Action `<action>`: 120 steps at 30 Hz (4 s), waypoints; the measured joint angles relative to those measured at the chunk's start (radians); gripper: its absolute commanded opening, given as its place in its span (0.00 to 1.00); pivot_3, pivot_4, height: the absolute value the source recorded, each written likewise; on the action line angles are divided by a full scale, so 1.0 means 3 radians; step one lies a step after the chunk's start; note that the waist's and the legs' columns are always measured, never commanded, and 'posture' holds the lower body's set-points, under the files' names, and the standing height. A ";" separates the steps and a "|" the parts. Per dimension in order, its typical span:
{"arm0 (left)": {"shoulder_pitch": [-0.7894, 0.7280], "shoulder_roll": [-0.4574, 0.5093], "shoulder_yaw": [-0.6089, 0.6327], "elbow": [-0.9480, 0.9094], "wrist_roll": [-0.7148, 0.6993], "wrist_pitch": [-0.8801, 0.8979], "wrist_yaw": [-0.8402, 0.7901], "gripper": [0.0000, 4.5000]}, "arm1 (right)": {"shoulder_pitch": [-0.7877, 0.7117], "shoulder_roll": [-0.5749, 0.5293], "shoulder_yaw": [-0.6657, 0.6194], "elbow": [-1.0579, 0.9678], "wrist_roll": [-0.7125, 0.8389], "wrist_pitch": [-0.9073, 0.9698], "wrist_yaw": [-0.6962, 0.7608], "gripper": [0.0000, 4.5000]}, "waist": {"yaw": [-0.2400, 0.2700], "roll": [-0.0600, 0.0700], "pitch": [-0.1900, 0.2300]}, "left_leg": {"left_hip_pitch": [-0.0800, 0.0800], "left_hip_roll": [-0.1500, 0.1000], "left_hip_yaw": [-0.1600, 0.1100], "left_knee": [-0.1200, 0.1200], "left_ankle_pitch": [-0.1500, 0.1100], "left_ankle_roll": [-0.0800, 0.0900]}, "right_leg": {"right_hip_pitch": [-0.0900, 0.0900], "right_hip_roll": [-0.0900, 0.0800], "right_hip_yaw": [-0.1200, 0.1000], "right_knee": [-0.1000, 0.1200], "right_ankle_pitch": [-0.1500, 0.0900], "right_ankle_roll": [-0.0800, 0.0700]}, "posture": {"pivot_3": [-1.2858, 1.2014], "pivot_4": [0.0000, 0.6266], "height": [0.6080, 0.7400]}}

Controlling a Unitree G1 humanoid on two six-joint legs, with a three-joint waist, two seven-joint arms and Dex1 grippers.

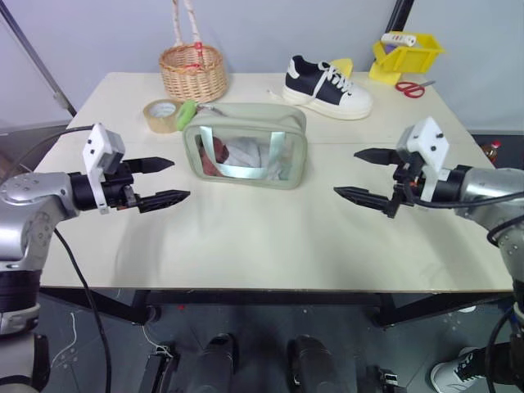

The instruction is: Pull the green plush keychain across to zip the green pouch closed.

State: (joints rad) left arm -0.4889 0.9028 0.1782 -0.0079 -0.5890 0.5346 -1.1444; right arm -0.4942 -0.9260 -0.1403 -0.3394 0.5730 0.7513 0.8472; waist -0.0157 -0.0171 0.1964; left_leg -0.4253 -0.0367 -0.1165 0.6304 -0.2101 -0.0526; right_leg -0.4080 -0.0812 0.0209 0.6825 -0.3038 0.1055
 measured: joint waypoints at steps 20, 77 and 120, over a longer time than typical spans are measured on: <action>-0.0585 -0.0072 0.0383 0.0413 -0.0245 0.0346 0.0392 0.99 | -0.0957 0.0181 0.0406 0.0282 -0.0176 0.0222 -0.0127 1.00 | -0.0052 0.0000 0.0000 | 0.0001 0.0000 -0.0001 0.0001 0.0000 -0.0001 | -0.0003 0.0003 -0.0001 0.0005 0.0001 0.0000 | 0.52 0.24 0.66; -0.0480 -0.0172 0.0343 0.0355 -0.0157 0.0218 0.0359 1.00 | -0.2047 0.1319 0.1879 0.0350 -0.1636 0.0951 0.0820 0.24 | -0.0101 -0.0002 -0.0001 | -0.0039 -0.0006 -0.0002 0.0007 0.0009 -0.0014 | -0.0067 0.0006 0.0005 0.0056 0.0002 0.0000 | 0.52 0.24 0.66; -0.0928 -0.0280 0.0071 0.1363 -0.0061 0.0924 0.0167 1.00 | -0.1622 0.0240 0.1499 0.0108 -0.0980 0.0941 0.0705 0.01 | -0.0108 -0.0003 -0.0001 | -0.0039 -0.0006 -0.0001 0.0008 0.0009 -0.0013 | -0.0065 0.0008 0.0003 0.0054 0.0001 0.0000 | 0.52 0.24 0.66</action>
State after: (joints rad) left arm -0.7673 0.8187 0.1995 0.4011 -0.6074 0.8120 -1.0943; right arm -0.9807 -0.8540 0.3093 -0.3068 0.2790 1.0335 1.0588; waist -0.0483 -0.0180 0.1960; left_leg -0.4369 -0.0385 -0.1167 0.6329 -0.2073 -0.0565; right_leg -0.4275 -0.0787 0.0218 0.6988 -0.3034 0.1054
